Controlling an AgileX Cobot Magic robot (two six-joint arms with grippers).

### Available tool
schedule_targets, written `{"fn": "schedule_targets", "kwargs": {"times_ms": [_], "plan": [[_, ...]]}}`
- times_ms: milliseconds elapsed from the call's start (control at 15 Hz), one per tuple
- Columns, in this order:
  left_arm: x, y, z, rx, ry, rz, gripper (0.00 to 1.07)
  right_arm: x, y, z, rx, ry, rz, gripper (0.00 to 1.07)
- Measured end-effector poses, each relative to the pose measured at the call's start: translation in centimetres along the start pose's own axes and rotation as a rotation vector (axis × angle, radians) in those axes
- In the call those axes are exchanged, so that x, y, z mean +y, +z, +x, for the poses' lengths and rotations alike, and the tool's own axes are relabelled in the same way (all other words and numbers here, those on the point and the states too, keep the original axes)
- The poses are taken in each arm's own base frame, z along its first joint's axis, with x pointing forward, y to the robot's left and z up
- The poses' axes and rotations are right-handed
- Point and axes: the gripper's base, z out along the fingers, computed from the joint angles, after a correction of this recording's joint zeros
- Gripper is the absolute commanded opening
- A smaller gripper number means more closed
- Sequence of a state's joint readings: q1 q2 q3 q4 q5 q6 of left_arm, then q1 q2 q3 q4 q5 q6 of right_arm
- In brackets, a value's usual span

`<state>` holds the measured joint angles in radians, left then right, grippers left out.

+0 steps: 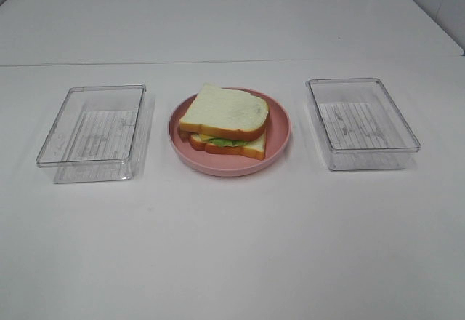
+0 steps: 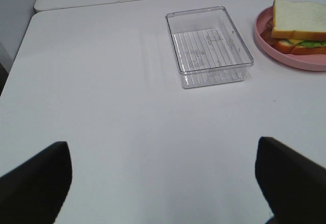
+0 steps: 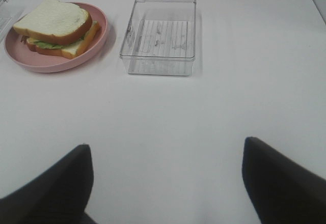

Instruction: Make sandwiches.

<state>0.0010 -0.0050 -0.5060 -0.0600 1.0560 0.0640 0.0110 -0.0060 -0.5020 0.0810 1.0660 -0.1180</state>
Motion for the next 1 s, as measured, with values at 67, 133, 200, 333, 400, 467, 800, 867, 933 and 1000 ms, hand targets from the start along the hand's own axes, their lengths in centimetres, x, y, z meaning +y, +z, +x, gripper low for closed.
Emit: {"fn": "schedule_targets", "kwargs": {"times_ms": [67, 133, 200, 333, 400, 467, 800, 867, 933, 1000], "plan": [[0.00, 0.00, 0.00, 0.000, 0.000, 0.000, 0.93, 0.00, 0.00, 0.00, 0.000, 0.000, 0.000, 0.76], [0.00, 0.00, 0.00, 0.000, 0.000, 0.000, 0.93, 0.00, 0.00, 0.00, 0.000, 0.000, 0.000, 0.76], [0.00, 0.00, 0.00, 0.000, 0.000, 0.000, 0.93, 0.00, 0.00, 0.00, 0.000, 0.000, 0.000, 0.76], [0.00, 0.00, 0.00, 0.000, 0.000, 0.000, 0.93, 0.00, 0.00, 0.00, 0.000, 0.000, 0.000, 0.76], [0.00, 0.00, 0.00, 0.000, 0.000, 0.000, 0.93, 0.00, 0.00, 0.00, 0.000, 0.000, 0.000, 0.76], [0.00, 0.00, 0.00, 0.000, 0.000, 0.000, 0.93, 0.00, 0.00, 0.00, 0.000, 0.000, 0.000, 0.76], [0.00, 0.00, 0.00, 0.000, 0.000, 0.000, 0.93, 0.00, 0.00, 0.00, 0.000, 0.000, 0.000, 0.76], [0.00, 0.00, 0.00, 0.000, 0.000, 0.000, 0.93, 0.00, 0.00, 0.00, 0.000, 0.000, 0.000, 0.76], [0.00, 0.00, 0.00, 0.000, 0.000, 0.000, 0.93, 0.00, 0.00, 0.00, 0.000, 0.000, 0.000, 0.76], [0.00, 0.00, 0.00, 0.000, 0.000, 0.000, 0.93, 0.00, 0.00, 0.00, 0.000, 0.000, 0.000, 0.76]]}}
